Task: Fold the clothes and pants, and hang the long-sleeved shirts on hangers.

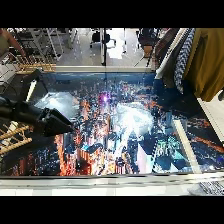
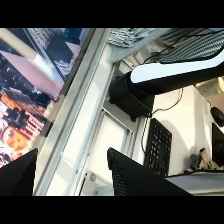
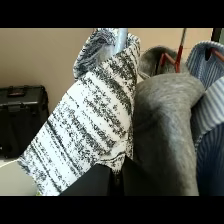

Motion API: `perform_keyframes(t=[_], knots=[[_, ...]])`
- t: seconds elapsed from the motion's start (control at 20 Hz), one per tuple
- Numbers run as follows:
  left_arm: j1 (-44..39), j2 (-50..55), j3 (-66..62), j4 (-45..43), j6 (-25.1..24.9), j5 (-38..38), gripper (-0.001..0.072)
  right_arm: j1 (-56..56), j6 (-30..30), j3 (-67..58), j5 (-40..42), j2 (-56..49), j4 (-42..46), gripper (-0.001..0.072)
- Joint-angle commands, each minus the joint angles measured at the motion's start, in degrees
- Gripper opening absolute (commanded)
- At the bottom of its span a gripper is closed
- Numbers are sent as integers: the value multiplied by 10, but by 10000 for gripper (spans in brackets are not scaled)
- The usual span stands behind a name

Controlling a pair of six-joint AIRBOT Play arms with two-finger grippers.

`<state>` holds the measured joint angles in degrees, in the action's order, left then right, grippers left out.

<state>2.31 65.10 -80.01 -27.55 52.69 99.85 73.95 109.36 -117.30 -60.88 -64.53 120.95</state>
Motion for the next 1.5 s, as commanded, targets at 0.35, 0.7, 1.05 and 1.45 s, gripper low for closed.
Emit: perform_keyframes(t=[0.35,0.7,1.05,1.45], knots=[[-1,0,0,-11,26,24,464,35,-19,-1,172,61,-266,699],[0,-18,-1,-405,221,-99,182,-16,-302,23,-68,85,-993,693],[0,-92,-1,-802,386,-263,190,-473,-309,262,-323,31,-727,542],[-1,-116,-1,-802,386,-345,189,-677,-418,313,21,-5,-501,20]])
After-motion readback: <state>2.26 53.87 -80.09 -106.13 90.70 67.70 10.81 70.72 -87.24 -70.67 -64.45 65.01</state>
